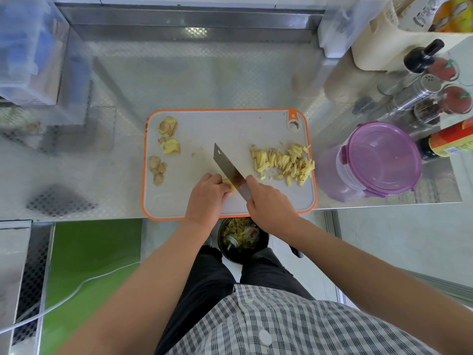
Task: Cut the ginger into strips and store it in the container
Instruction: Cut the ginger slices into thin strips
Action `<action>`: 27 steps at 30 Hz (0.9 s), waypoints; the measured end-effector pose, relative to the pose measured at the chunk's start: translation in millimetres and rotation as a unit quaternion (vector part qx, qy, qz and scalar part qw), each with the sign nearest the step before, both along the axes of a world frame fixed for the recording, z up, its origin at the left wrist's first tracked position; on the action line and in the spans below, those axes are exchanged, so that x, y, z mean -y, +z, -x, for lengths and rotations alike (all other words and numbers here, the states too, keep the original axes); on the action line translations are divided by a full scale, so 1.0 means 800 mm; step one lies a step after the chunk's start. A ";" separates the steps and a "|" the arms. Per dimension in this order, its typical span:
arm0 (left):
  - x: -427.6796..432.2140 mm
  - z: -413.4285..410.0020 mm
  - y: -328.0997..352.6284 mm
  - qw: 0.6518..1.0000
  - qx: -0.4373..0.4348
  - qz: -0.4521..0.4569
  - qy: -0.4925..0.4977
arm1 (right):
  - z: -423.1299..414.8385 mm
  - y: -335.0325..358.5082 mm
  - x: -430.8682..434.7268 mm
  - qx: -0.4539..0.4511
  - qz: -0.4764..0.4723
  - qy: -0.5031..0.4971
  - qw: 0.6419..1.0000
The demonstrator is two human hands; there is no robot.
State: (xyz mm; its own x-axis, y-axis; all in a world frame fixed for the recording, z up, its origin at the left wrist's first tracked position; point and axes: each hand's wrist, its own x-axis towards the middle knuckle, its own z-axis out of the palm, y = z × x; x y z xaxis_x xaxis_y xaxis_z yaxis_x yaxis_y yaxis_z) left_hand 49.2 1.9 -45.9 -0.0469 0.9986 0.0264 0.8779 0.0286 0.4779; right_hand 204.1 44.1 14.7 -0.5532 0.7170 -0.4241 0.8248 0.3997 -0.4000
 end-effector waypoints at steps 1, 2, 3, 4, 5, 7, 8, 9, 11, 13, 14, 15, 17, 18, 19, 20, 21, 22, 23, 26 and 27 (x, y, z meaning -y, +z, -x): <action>0.000 0.000 0.000 1.000 -0.001 -0.001 0.002 | 0.002 -0.001 0.000 0.005 0.000 -0.001 1.000; 0.000 0.000 0.000 1.000 -0.001 -0.003 0.003 | 0.004 -0.002 0.000 0.009 0.000 -0.004 1.000; 0.001 0.000 0.000 1.000 0.000 -0.007 0.003 | 0.006 -0.005 0.001 0.013 0.000 -0.007 1.000; 0.001 0.000 0.000 1.000 0.004 -0.012 0.001 | 0.009 -0.008 0.002 0.016 0.000 -0.011 1.000; 0.002 0.000 0.001 1.000 0.009 -0.016 -0.001 | 0.011 -0.012 0.003 0.020 -0.001 -0.015 1.000; 0.002 0.000 0.003 1.000 0.012 -0.019 0.000 | 0.014 -0.021 0.007 0.022 -0.006 -0.021 1.000; 0.002 0.000 0.003 1.000 0.011 -0.018 0.002 | 0.014 -0.024 0.009 0.021 -0.010 -0.022 0.999; 0.001 0.000 0.003 1.000 0.010 -0.018 0.007 | 0.014 -0.027 0.009 0.019 -0.013 -0.022 0.999; 0.001 -0.001 0.001 1.000 0.015 -0.013 0.013 | 0.009 -0.025 0.008 0.004 -0.011 -0.030 0.999; 0.002 -0.001 0.000 1.000 0.017 -0.011 0.013 | 0.004 -0.017 0.005 -0.019 -0.011 -0.039 0.999; 0.001 0.000 0.000 1.000 0.013 -0.009 0.013 | 0.002 -0.012 0.004 -0.026 -0.013 -0.037 0.999; 0.001 0.000 0.000 1.000 0.009 -0.009 0.012 | 0.001 -0.008 0.003 -0.029 -0.013 -0.030 0.999; 0.000 0.000 0.000 1.000 0.005 -0.009 0.009 | -0.001 -0.003 0.002 -0.022 -0.009 -0.009 1.000; 0.000 0.000 0.000 1.000 0.004 -0.007 0.009 | -0.001 -0.002 0.002 -0.012 -0.006 0.000 1.000; 0.000 -0.001 0.000 1.000 0.005 -0.007 0.010 | 0.000 -0.002 0.002 -0.002 -0.004 0.006 1.000; 0.000 -0.001 0.000 1.000 0.007 -0.008 0.012 | 0.001 -0.004 0.002 0.006 -0.004 0.007 1.000; 0.000 -0.001 0.000 1.000 0.010 -0.009 0.013 | 0.003 -0.006 0.003 0.014 -0.005 0.005 1.000; 0.000 -0.001 -0.001 1.000 0.011 -0.010 0.014 | 0.005 -0.008 0.004 0.019 -0.008 0.002 1.000; 0.001 -0.001 -0.001 1.000 0.011 -0.011 0.015 | 0.008 -0.010 0.005 0.024 -0.009 -0.002 1.000; 0.002 -0.001 0.000 1.000 0.018 -0.019 0.015 | 0.017 -0.017 0.008 0.034 -0.007 -0.016 0.999; 0.003 -0.001 0.000 0.999 0.020 -0.022 0.013 | 0.019 -0.020 0.009 0.031 -0.007 -0.018 0.999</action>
State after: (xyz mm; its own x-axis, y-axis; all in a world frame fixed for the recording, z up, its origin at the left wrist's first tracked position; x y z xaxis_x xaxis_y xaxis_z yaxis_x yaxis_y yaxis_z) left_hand 50.1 -0.3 -45.5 -0.0750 0.9949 0.0670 0.8570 0.0300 0.5145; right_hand 189.2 36.9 -1.5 -0.4997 0.7422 -0.4466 0.8619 0.3747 -0.3417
